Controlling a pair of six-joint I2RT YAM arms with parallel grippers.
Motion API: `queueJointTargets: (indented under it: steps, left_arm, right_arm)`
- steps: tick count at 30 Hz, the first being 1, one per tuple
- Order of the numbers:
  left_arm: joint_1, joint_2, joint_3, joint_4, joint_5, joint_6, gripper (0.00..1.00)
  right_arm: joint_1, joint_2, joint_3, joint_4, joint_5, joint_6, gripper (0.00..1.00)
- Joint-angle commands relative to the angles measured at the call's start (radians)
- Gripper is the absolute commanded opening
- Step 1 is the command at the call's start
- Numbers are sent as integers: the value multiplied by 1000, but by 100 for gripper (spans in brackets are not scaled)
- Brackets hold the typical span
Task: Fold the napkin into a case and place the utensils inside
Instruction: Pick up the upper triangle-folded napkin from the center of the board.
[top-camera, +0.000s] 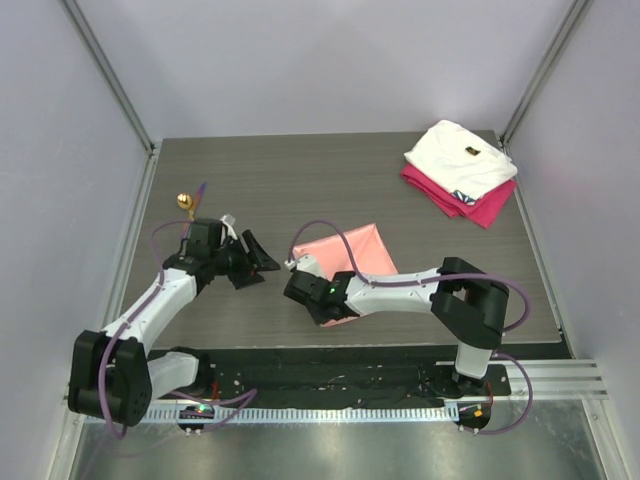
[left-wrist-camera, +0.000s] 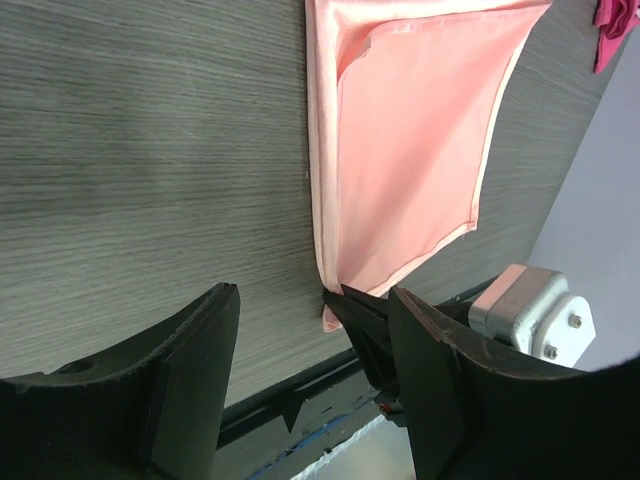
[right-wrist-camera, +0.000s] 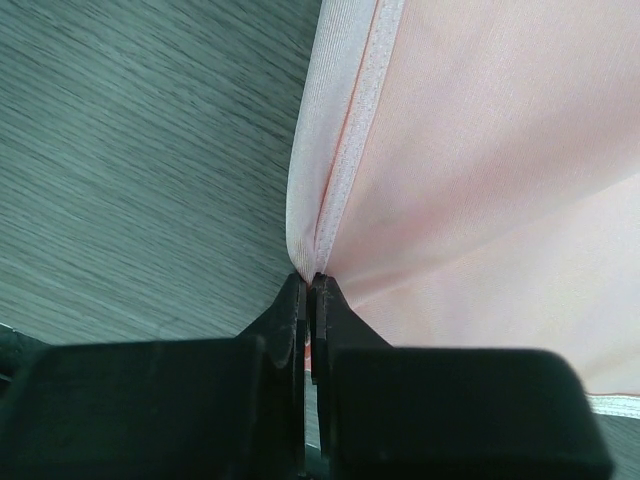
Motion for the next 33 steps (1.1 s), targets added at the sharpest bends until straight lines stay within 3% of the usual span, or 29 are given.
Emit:
queueJointTargets:
  steps: [1, 5, 16, 33]
  left_arm:
    - [2, 49, -11, 78, 70, -1, 66]
    - [-12, 114, -9, 141, 98, -39, 67]
    - [-87, 355, 96, 199, -3, -122, 70]
    - [-133, 544, 210, 211, -75, -160, 67]
  right_arm:
    - [0, 29, 29, -23, -7, 9, 1]
    - [0, -14, 36, -23, -27, 16, 1]
    - [-6, -111, 13, -1, -59, 11, 1]
    - [-27, -159, 0, 25, -76, -4, 1]
